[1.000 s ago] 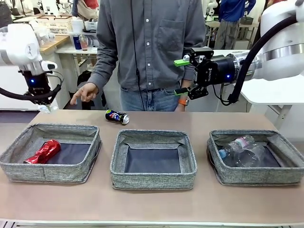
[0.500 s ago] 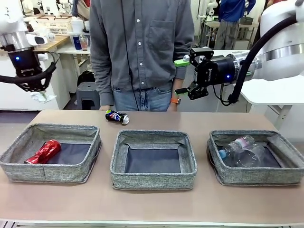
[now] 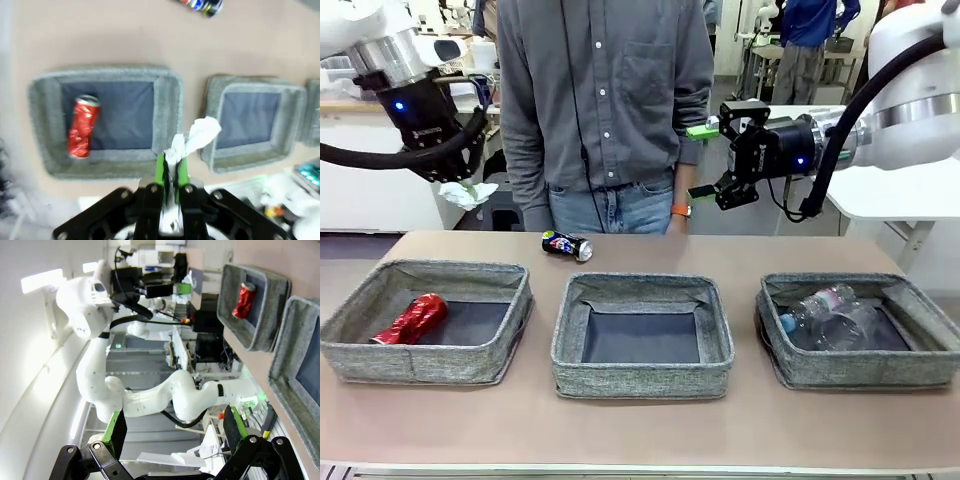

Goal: Sort the waste into the appropriate baskets.
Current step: Pick up the waste item pointed out by the person.

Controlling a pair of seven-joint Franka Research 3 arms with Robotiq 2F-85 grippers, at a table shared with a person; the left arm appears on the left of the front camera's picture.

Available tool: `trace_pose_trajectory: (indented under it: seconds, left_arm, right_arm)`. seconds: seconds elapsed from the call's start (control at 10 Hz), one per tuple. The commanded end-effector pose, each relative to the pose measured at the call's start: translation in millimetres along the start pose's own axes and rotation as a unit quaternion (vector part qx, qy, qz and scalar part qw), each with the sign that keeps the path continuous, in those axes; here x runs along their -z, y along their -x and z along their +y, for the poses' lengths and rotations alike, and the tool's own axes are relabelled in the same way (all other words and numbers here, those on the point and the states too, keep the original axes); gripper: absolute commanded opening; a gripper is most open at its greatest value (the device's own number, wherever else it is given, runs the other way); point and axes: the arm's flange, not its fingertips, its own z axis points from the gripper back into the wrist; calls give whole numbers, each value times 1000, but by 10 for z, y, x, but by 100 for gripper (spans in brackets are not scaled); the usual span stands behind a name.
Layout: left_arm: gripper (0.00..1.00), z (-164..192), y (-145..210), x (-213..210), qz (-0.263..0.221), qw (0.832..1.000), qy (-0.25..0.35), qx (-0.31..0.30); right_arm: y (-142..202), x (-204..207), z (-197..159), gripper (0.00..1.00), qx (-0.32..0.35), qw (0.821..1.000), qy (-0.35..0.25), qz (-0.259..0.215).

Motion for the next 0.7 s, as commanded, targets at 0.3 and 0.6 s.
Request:
trace_pose_trajectory:
  seconds: [0.3,0.6]
  left_arm:
    - [6,-245,84,-46,-27,1000,6,6]
    - [6,-1479,731,-628,-109,993,-26,35]
  right_arm:
    - [-1,0,-1,100,0,1000,0,0]
    - [728,-422,803,100,5,995,73,-69]
